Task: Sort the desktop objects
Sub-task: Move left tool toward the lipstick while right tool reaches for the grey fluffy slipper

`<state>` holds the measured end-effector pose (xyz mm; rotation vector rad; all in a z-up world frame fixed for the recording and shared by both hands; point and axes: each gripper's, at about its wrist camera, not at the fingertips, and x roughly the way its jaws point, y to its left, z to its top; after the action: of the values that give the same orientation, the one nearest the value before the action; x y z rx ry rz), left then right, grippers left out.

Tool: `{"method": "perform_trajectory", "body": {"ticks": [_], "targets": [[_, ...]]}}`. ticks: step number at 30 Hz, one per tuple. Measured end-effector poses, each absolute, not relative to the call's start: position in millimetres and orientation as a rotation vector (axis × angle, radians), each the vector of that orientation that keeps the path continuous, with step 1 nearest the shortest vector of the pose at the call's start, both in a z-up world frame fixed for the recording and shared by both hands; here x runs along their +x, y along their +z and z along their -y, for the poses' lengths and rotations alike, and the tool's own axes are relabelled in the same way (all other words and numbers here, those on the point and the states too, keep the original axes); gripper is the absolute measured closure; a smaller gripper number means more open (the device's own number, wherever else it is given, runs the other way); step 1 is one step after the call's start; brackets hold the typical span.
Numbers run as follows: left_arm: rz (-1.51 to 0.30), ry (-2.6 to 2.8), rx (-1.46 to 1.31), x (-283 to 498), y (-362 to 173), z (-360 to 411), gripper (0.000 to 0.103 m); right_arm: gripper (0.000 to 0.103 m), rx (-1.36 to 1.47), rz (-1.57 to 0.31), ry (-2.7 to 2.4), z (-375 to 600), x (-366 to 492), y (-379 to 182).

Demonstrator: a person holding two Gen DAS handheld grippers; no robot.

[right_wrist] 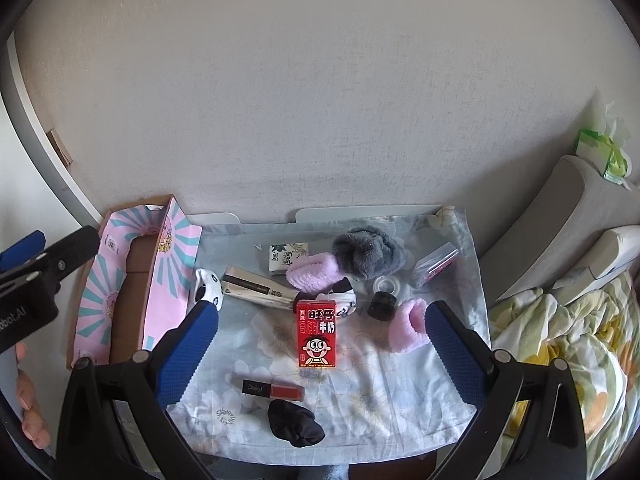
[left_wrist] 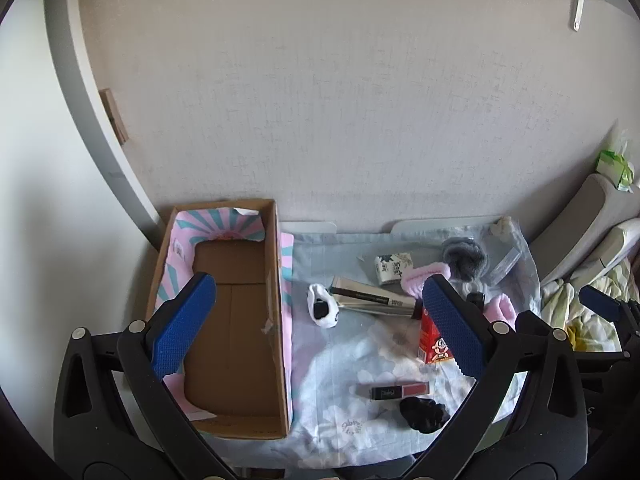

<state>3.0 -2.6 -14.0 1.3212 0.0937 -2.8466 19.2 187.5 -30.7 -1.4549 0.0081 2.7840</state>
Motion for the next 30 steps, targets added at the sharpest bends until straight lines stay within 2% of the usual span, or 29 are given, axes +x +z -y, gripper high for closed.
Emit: {"method": "perform_trajectory", "body": {"ticks": [10, 26, 30], "targets": [[-0.121, -2.863, 1.363, 3.8, -16.4, -1.6, 0.0, 0.0, -1.454, -0.028, 2.788, -189.9, 19.8, -31.3], [-0.069, -2.864, 1.323, 7.5, -12.4, -0.4, 0.0, 0.0, -1.472, -0.01, 2.813, -186.4, 22.1, -35.5], [-0.12, -2.861, 1.37, 5.8, -18.1, 6.3, 0.0, 0.0, -1.475, -0.003, 2.813, -186.5, 23.3, -35.9]]}}
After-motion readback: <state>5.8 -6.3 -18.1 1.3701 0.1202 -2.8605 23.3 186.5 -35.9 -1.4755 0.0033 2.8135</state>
